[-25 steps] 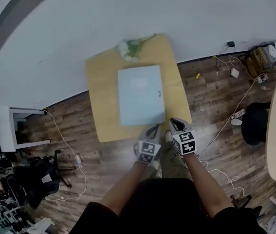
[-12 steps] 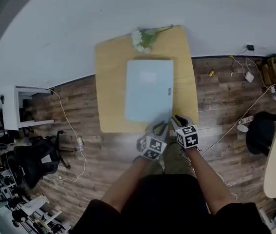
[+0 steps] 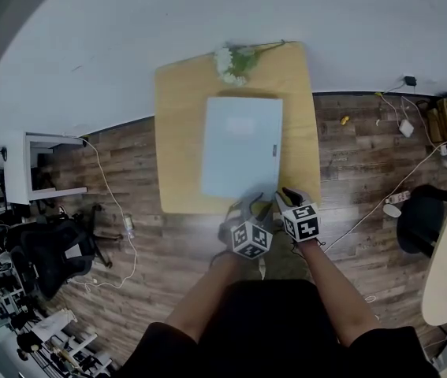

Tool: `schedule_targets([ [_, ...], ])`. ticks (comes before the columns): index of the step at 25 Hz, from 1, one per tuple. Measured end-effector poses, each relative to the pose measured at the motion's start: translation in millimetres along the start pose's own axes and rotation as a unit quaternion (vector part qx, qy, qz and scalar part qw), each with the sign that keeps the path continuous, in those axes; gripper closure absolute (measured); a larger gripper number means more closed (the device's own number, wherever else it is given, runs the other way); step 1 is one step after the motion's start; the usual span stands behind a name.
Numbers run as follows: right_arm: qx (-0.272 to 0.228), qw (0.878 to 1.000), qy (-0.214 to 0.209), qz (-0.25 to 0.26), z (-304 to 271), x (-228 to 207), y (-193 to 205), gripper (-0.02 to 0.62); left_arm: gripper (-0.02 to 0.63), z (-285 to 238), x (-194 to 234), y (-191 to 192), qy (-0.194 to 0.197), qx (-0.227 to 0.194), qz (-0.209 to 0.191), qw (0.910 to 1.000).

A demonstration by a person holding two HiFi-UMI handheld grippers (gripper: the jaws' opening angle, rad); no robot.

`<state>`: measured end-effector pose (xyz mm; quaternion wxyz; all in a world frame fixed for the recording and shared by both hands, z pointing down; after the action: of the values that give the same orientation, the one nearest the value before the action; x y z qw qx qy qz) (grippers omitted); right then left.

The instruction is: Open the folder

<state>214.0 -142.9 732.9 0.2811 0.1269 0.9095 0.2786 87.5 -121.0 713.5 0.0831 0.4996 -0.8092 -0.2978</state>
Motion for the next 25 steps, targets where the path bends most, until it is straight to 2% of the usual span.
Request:
schedule_targets([
  [3, 0.003, 1.0, 0.0, 0.001, -1, -2, -2, 0.495, 0.428, -2, 0, -2, -0.014, 0.006, -0.021, 0.9997],
  [7, 0.002, 1.0, 0.002, 0.003, -1, -2, -1, 0.495, 0.426, -3, -6, -8, -0.049, 0.016, -0.088, 0.9947],
  [10, 0.001, 1.0, 0.002, 0.005, -1, -2, -2, 0.495, 0.423, -6, -8, -11, -0.059, 0.012, -0.102, 0.993],
  [12, 0.012, 1.0, 0.009, 0.008, -2, -3, 0, 0.496, 0.428, -7, -9, -12, -0.06, 0.01, -0.093, 0.9938],
  [13, 0.023, 1.0, 0.015, 0.011, -3, -4, 4, 0.516, 0.439, -6, -10, -12, -0.058, 0.01, -0.084, 0.9947],
  [15, 0.03, 0.999, 0.027, 0.004, -2, -8, 11, 0.529, 0.484, -4, -12, -13, -0.046, 0.013, -0.069, 0.9965],
  [16, 0.021, 0.999, 0.031, -0.005, 1, -9, 13, 0.537, 0.52, -1, -13, -14, -0.039, 0.014, -0.062, 0.9972],
  [18, -0.008, 0.999, 0.033, -0.021, 8, -10, 11, 0.56, 0.539, 3, -14, -18, -0.032, 0.009, -0.049, 0.9983],
  [21, -0.04, 0.999, 0.017, -0.027, 11, -2, -1, 0.547, 0.562, 10, -12, -19, -0.032, 0.002, -0.034, 0.9989],
  [25, -0.027, 0.999, 0.006, -0.017, 4, -1, -8, 0.528, 0.58, 15, -9, -24, -0.033, -0.013, -0.004, 0.9994],
])
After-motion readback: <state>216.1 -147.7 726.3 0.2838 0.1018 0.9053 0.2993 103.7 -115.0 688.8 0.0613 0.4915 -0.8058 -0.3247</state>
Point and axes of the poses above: the fingertips, and each gripper's own axes: z backward along the fingers, x to its left, y out of its underside, the point moved 10 cm from there along z, backward along the fingers, and after that the axes turned 1 degree about x, right-handed, at the moved point
